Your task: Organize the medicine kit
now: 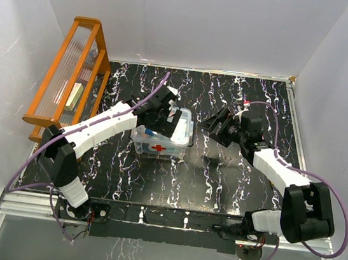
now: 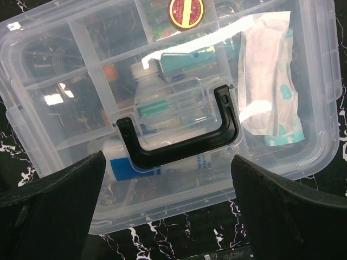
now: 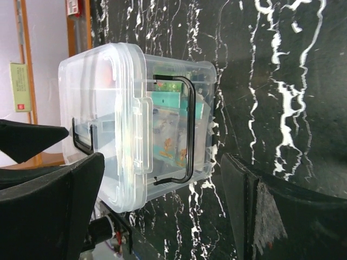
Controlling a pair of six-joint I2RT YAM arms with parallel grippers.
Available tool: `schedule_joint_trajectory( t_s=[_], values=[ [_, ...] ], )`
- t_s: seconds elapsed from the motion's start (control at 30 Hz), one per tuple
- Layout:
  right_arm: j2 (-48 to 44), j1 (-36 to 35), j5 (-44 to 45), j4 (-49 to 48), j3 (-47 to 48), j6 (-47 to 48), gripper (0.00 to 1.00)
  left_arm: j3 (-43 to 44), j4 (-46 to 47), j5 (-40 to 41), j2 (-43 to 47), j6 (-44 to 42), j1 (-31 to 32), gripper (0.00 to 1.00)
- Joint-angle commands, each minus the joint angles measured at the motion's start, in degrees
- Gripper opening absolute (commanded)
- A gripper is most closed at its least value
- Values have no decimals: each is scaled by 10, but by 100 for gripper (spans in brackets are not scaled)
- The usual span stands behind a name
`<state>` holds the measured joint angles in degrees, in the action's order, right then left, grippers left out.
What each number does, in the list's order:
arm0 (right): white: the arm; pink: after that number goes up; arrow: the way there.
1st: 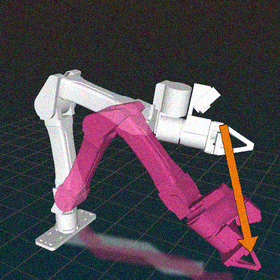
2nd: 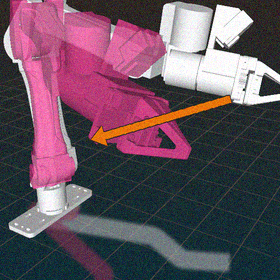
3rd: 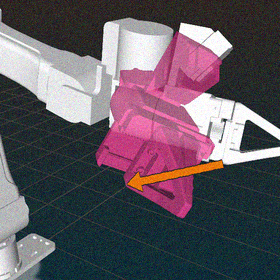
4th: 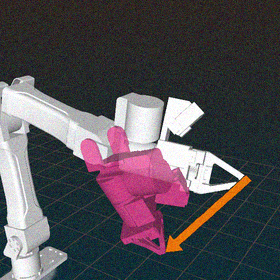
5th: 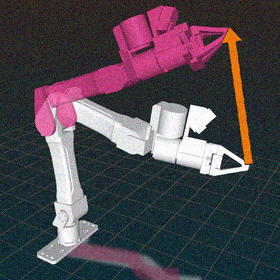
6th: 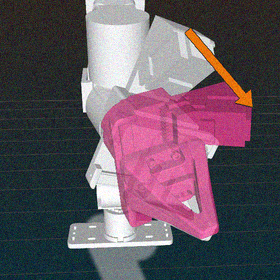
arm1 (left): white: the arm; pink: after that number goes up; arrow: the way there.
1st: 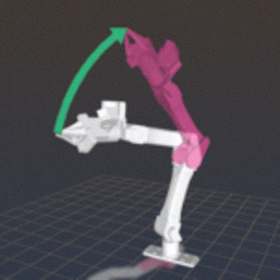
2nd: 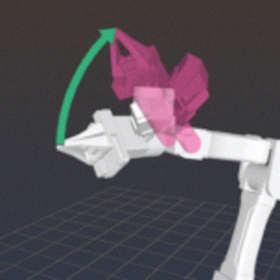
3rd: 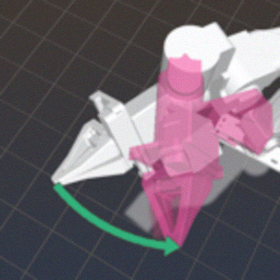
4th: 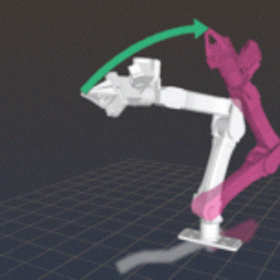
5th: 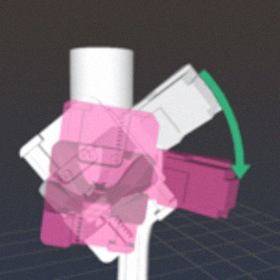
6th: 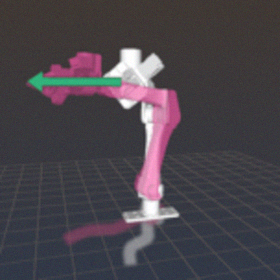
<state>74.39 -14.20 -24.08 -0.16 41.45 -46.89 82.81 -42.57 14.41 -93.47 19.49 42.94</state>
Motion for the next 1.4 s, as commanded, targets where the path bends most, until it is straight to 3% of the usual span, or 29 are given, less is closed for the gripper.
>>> schedule_joint_trajectory(
  t_s=[0.0, 0.2, 0.43, 0.87, 1.17, 1.37],
  values=[
    [22, 2, -56, -140, -24, -44, 89, -28, -61, 12, -14, 11, 0, 99],
    [61, -3, -76, -242, -55, -77, 94, -55, -74, 0, -20, 21, 0, 99],
    [97, -23, -61, -286, -54, -91, 98, -26, -121, 3, -53, 24, 0, 99],
    [172, -48, -56, -237, -23, -40, 98, 37, -148, -25, -89, -4, -2, 99],
    [227, -49, -119, -324, -59, -86, 86, -10, -118, -81, -72, -14, -32, 98],
    [218, -49, -106, -290, -58, -80, 67, -25, -102, -106, -66, -22, -51, 98]
  ],
)
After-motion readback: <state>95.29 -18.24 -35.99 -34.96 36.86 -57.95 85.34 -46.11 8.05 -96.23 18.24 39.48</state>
